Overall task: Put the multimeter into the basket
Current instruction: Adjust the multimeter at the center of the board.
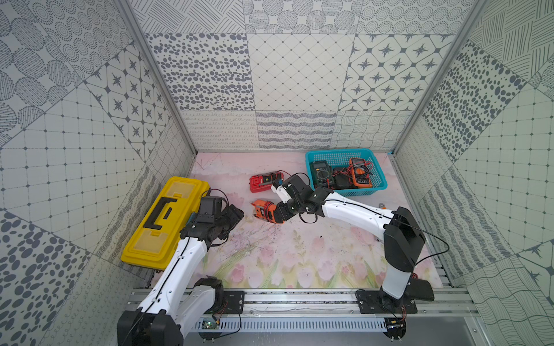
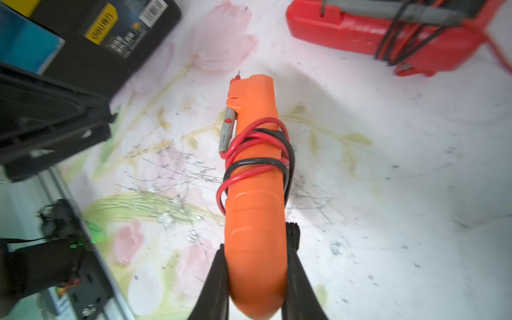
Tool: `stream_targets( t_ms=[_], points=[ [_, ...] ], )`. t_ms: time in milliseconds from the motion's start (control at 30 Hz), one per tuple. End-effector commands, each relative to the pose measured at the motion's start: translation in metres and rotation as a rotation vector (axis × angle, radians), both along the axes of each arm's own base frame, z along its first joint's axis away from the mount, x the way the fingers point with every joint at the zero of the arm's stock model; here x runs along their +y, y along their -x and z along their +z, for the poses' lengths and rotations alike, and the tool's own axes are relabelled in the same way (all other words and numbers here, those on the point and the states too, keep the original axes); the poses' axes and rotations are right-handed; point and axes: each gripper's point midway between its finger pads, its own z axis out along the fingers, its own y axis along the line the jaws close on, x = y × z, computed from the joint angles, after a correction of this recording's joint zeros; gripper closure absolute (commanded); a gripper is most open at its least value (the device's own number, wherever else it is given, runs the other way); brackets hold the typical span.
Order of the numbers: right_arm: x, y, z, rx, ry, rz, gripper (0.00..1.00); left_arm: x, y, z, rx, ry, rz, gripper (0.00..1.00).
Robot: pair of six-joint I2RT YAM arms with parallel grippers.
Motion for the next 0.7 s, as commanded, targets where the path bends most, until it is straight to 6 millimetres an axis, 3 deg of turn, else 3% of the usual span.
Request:
stream_targets(
  t_ms=[0, 133, 267, 567, 667],
  points=[
    [-0.037, -0.020, 0.030, -0.225, 0.199, -0.033, 1.00, -0.002, -0.005, 0.007, -0.006, -0.021, -0.033, 0.19],
    [-0.053, -0.019, 0.036, -0.346, 0.379, -0.018, 1.00, -0.002, -0.017, 0.018, -0.038, -0.018, -0.024, 0.19],
    [-0.059, -0.009, 0.030, -0.421, 0.550, 0.018, 1.00, -0.001, -0.022, 0.019, -0.038, -0.015, -0.017, 0.18],
    [-0.044, 0.038, -0.026, -0.510, 0.868, 0.197, 1.00, -0.001, -0.029, 0.021, -0.043, -0.010, -0.005, 0.18],
    [-0.039, 0.053, -0.044, -0.491, 0.891, 0.231, 0.92, 0.001, -0.032, 0.024, -0.050, -0.019, 0.005, 0.18]
  ],
)
